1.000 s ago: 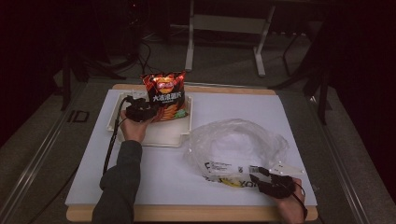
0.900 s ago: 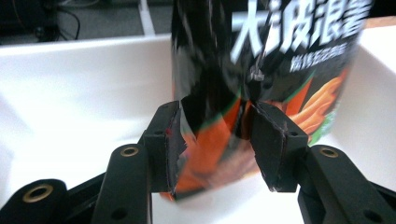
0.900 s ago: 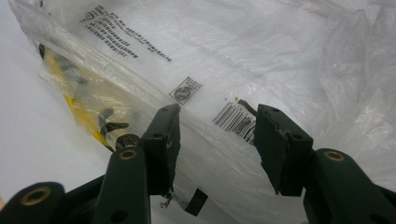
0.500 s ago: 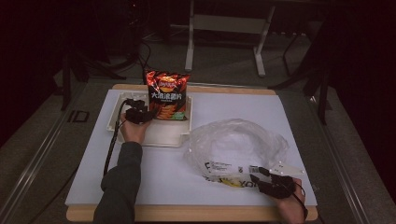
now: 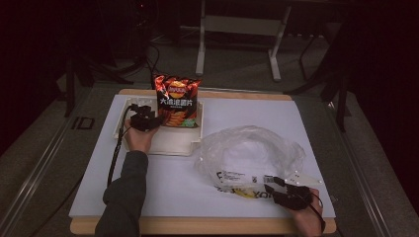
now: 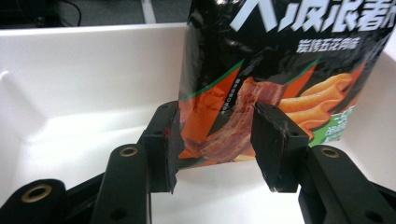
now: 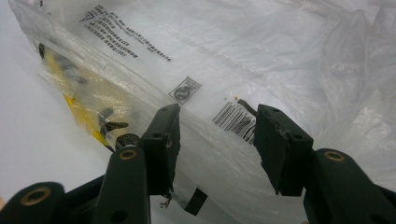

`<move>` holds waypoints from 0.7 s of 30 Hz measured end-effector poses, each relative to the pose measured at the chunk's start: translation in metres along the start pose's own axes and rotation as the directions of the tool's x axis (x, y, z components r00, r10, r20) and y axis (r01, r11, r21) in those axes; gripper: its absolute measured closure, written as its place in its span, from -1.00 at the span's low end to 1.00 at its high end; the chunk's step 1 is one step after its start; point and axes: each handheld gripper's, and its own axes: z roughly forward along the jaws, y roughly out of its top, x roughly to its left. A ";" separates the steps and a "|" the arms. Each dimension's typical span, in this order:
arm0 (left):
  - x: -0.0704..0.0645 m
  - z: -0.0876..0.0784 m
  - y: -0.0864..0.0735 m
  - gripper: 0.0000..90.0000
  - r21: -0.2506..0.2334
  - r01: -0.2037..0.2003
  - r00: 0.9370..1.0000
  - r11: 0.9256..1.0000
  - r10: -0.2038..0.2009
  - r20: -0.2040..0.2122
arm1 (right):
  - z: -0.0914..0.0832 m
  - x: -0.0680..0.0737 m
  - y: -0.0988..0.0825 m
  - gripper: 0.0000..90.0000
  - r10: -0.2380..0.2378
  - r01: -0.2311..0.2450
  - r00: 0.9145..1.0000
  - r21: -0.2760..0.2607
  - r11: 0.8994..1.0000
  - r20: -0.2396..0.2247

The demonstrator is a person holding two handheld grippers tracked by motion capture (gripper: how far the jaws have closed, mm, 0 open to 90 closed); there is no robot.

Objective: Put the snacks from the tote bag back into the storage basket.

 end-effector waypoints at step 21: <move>-0.012 -0.028 0.008 0.18 -0.059 -0.080 0.996 0.995 0.082 0.025 | 0.000 0.001 0.001 0.12 -0.006 0.006 1.000 0.004 1.000 -0.001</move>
